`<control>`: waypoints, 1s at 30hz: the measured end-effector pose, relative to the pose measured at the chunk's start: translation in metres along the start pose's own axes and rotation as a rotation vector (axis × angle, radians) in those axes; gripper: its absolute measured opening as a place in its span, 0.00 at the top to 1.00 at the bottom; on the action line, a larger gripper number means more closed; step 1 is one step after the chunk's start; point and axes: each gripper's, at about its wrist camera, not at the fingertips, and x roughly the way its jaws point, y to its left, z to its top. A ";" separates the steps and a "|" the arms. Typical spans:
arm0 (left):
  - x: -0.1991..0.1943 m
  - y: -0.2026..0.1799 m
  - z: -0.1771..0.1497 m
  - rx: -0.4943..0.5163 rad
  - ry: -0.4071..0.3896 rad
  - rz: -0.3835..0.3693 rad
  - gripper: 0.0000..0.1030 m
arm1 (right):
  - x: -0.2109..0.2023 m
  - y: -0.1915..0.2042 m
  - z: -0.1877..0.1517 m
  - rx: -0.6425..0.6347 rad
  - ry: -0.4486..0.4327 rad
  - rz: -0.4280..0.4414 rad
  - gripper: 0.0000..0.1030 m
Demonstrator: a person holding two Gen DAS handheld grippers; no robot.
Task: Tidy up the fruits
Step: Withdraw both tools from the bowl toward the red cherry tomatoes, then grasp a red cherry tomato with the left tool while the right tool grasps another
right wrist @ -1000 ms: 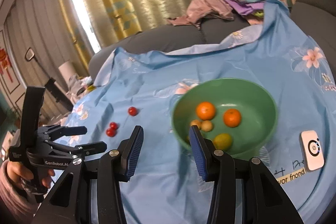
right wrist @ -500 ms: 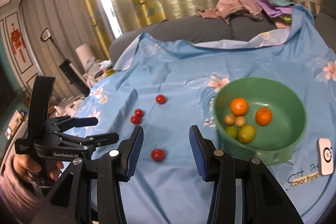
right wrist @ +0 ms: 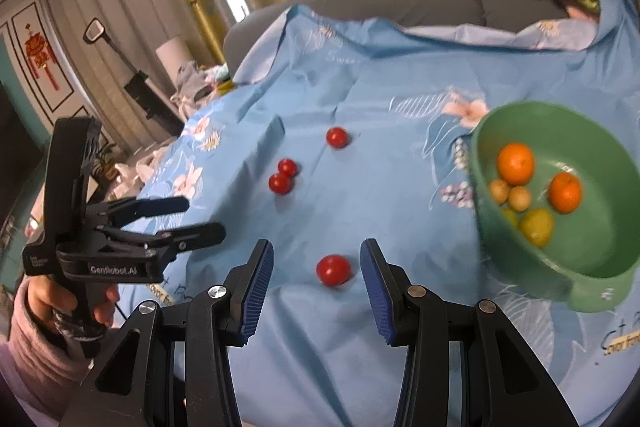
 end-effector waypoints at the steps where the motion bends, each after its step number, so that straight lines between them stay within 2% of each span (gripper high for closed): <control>1: 0.003 0.000 0.002 0.002 0.000 -0.001 0.14 | 0.006 -0.001 -0.001 0.004 0.017 0.004 0.55; 8: 0.025 0.001 0.018 0.039 0.015 -0.002 0.14 | 0.040 -0.011 -0.009 0.025 0.110 0.002 0.55; 14: 0.048 0.006 0.028 0.054 0.043 0.026 0.14 | 0.073 -0.012 -0.011 0.035 0.203 -0.004 0.56; 19: 0.066 0.007 0.033 0.075 0.062 0.047 0.14 | 0.085 -0.011 -0.009 0.013 0.227 -0.028 0.56; 20: 0.068 0.008 0.034 0.074 0.065 0.047 0.14 | 0.087 -0.009 -0.010 -0.002 0.233 -0.041 0.59; 21: 0.072 0.011 0.035 0.068 0.071 0.045 0.15 | 0.089 -0.007 -0.011 -0.026 0.235 -0.051 0.68; 25: 0.080 0.015 0.039 0.054 0.081 0.042 0.19 | 0.085 -0.010 -0.010 -0.038 0.199 -0.041 0.69; 30: 0.098 0.018 0.046 0.031 0.108 0.062 0.30 | 0.075 -0.021 -0.004 -0.010 0.153 -0.031 0.69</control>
